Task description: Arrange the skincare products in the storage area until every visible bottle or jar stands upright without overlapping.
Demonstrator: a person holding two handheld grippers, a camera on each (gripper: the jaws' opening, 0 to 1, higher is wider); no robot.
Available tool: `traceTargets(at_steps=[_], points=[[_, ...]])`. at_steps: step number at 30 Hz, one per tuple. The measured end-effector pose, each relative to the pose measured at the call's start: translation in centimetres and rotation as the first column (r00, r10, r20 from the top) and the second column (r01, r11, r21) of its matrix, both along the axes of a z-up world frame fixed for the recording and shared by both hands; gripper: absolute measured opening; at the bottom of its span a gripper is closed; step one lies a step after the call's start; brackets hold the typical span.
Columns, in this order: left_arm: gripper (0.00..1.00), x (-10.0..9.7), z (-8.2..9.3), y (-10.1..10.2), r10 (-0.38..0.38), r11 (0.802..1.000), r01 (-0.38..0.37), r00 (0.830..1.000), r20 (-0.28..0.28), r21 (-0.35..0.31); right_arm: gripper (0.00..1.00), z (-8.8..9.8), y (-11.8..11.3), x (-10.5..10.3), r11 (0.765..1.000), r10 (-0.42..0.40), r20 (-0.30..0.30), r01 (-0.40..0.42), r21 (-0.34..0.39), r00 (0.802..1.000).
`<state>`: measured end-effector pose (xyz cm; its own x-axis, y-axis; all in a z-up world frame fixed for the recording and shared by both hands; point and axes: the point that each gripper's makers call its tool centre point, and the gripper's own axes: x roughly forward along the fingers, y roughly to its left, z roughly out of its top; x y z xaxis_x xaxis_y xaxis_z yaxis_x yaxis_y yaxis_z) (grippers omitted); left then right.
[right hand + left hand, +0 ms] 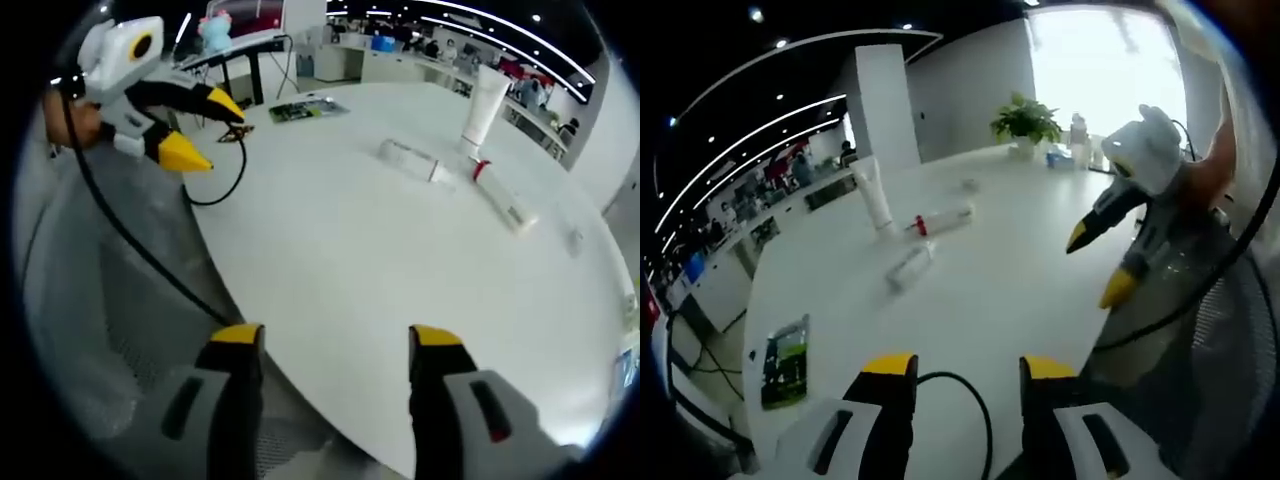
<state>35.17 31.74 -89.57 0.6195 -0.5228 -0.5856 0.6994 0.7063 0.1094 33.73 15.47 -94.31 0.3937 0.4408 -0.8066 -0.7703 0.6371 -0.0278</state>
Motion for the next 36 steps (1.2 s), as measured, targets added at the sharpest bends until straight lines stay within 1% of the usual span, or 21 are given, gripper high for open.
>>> traceTargets(at_steps=[1,2,4,5,6,7,8,11,12,14,16,20,22,23,24,26,27,30,31,34,36], points=[[0.42,0.0,0.1,0.1,0.002,1.0,-0.002,1.0,0.003,-0.001,0.6,0.5,0.3,0.2,0.999,-0.01,-0.001,0.01,0.036,1.0],[0.42,0.1,0.1,0.2,0.007,1.0,-0.007,1.0,0.003,-0.003,0.61,0.8,0.2,0.5,0.998,-0.028,-0.002,0.028,0.055,1.0],[0.42,0.2,0.1,0.3,0.016,1.0,-0.016,1.0,0.003,-0.004,0.63,1.2,-0.2,1.7,0.999,-0.022,0.0,0.022,0.048,1.0],[0.42,0.2,0.1,0.4,0.02,1.0,-0.02,1.0,0.003,-0.004,0.63,1.4,-0.5,2.7,0.999,-0.013,0.026,0.012,0.033,1.0],[0.42,0.3,0.1,0.5,0.023,1.0,-0.023,1.0,0.002,-0.005,0.63,1.9,-0.9,4.5,1.0,0.005,0.07,-0.006,0.016,0.998],[0.42,0.3,0.1,0.5,0.025,1.0,-0.025,1.0,0.002,-0.005,0.63,2.3,-1.2,5.8,1.0,0.007,0.085,-0.008,0.011,0.996],[0.42,0.3,0.1,0.5,0.026,1.0,-0.026,1.0,0.003,-0.006,0.63,2.9,-1.8,7.8,1.0,-0.008,0.104,0.007,0.013,0.995],[0.41,0.3,-0.1,0.6,0.027,1.0,-0.027,1.0,-0.003,-0.001,0.64,4.3,-3.1,12.6,0.999,-0.046,0.153,0.043,0.022,0.987],[0.41,0.4,-0.1,0.6,0.029,1.0,-0.029,1.0,-0.004,0.002,0.65,4.9,-3.8,15.0,0.998,-0.066,0.172,0.064,0.022,0.983],[0.41,0.5,-0.2,0.8,0.035,0.999,-0.035,0.999,-0.006,0.006,0.67,5.4,-4.6,17.6,0.996,-0.082,0.175,0.078,0.031,0.981],[0.41,0.6,-0.3,1.0,0.042,0.999,-0.042,0.999,-0.009,0.011,0.68,5.9,-5.6,21.4,0.993,-0.119,0.17,0.113,0.042,0.978],[0.39,0.8,-0.2,1.4,0.059,0.998,-0.059,0.998,-0.003,0.02,0.72,5.9,-6.6,25.9,0.989,-0.144,0.147,0.137,0.053,0.979],[0.39,1.0,-0.4,1.7,0.072,0.997,-0.072,0.997,-0.009,0.022,0.73,5.2,-7.0,27.4,0.991,-0.131,0.107,0.13,0.024,0.985],[0.39,1.0,-0.4,1.8,0.076,0.997,-0.076,0.997,-0.01,0.024,0.74,4.8,-7.2,28.0,0.993,-0.115,0.102,0.116,-0.002,0.988],[0.39,1.1,-0.4,1.8,0.08,0.997,-0.08,0.997,-0.01,0.023,0.75,4.2,-7.7,28.7,0.994,-0.1,0.082,0.104,-0.045,0.992],[0.38,1.1,-0.5,2.0,0.088,0.996,-0.088,0.996,-0.013,0.026,0.75,3.6,-7.6,29.7,0.994,-0.093,0.067,0.096,-0.05,0.993],[0.38,1.1,-0.5,2.1,0.09,0.996,-0.09,0.996,-0.015,0.028,0.75,3.1,-7.9,30.7,0.992,-0.107,0.053,0.11,-0.061,0.993],[0.38,1.1,-0.6,2.2,0.095,0.995,-0.095,0.995,-0.019,0.033,0.75,2.7,-7.5,31.6,0.993,-0.089,0.04,0.092,-0.071,0.995],[0.38,1.1,-0.7,2.2,0.096,0.995,-0.095,0.995,-0.019,0.034,0.74,2.5,-7.3,31.6,0.994,-0.081,0.026,0.082,-0.078,0.996],[0.37,1.1,-0.8,2.3,0.095,0.995,-0.094,0.995,-0.023,0.04,0.72,1.7,-6.9,31.9,0.994,-0.061,-0.021,0.059,-0.088,0.998],[0.37,1.1,-0.9,2.3,0.094,0.995,-0.093,0.995,-0.023,0.045,0.72,0.9,-6.5,31.5,0.995,-0.034,-0.069,0.028,-0.093,0.997]])
